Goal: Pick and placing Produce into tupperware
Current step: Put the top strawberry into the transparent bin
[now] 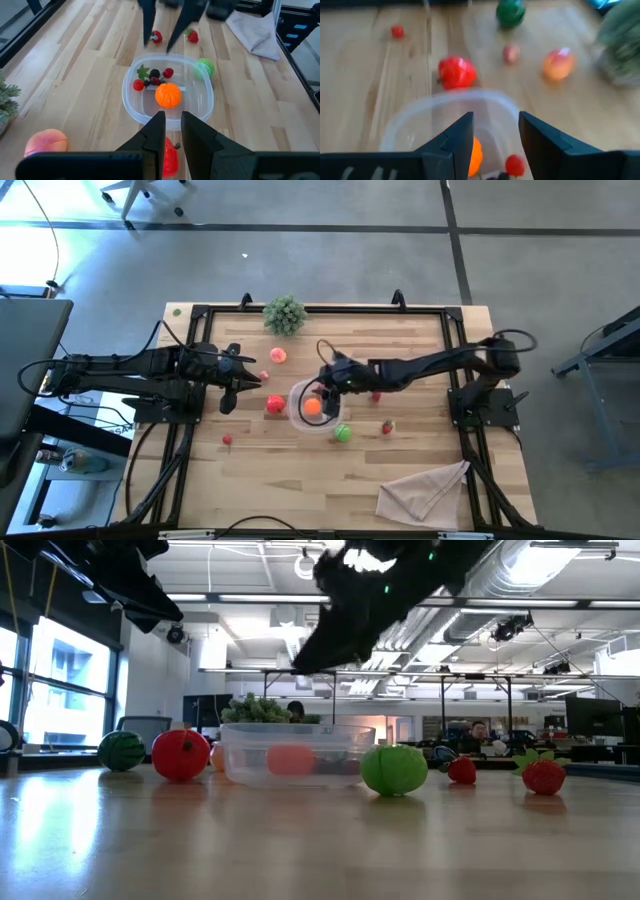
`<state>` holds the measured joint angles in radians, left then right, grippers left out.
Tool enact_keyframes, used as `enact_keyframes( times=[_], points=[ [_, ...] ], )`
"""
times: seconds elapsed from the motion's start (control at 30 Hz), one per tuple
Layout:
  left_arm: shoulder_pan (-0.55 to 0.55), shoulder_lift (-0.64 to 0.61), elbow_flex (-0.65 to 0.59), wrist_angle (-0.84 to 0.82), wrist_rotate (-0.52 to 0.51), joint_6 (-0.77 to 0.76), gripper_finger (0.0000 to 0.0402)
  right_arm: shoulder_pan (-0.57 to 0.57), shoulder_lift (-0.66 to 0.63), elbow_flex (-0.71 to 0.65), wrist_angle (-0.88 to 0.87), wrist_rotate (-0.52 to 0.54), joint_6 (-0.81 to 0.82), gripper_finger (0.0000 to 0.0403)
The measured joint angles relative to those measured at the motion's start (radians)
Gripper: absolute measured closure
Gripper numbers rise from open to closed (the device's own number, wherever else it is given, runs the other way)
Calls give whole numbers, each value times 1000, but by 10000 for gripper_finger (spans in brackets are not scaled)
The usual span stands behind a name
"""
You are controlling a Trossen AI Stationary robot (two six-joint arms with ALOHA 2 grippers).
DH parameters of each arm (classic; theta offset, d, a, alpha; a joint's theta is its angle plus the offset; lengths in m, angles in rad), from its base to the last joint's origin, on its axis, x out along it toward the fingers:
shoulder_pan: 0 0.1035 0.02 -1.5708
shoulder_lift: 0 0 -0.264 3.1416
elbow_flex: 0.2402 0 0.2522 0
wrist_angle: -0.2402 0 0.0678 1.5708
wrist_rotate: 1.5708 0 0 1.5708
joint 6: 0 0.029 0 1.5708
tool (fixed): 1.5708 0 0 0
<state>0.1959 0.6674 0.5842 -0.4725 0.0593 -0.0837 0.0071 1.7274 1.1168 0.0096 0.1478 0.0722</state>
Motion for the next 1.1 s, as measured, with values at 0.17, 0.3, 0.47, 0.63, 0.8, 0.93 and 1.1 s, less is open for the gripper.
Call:
enact_keyframes(
  times=[0.17, 0.3, 0.47, 0.63, 0.8, 0.93, 1.1],
  points=[
    [0, 0, 0, 0, 0, 0, 350, 32, -138, 1, -114, 204, 45, 253],
    [0, 0, 0, 0, 0, 0, 350, 71, -236, 1, -248, 398, 164, 253],
    [0, 0, 0, -1, 0, 0, 350, 129, -328, 1, -523, 567, 421, 253],
    [0, 0, 0, 0, 0, 0, 350, 166, -369, 1, -872, 535, 827, 253],
    [0, 0, 0, 0, 0, 0, 350, 176, -353, 1, -1119, 375, 1109, 253],
    [0, 0, 0, 0, 0, 0, 350, 175, -332, 1, -1145, 325, 1135, 253],
    [0, 0, 0, 0, 0, 0, 350, 175, -286, 1, -1122, 278, 1108, 253]
  ],
)
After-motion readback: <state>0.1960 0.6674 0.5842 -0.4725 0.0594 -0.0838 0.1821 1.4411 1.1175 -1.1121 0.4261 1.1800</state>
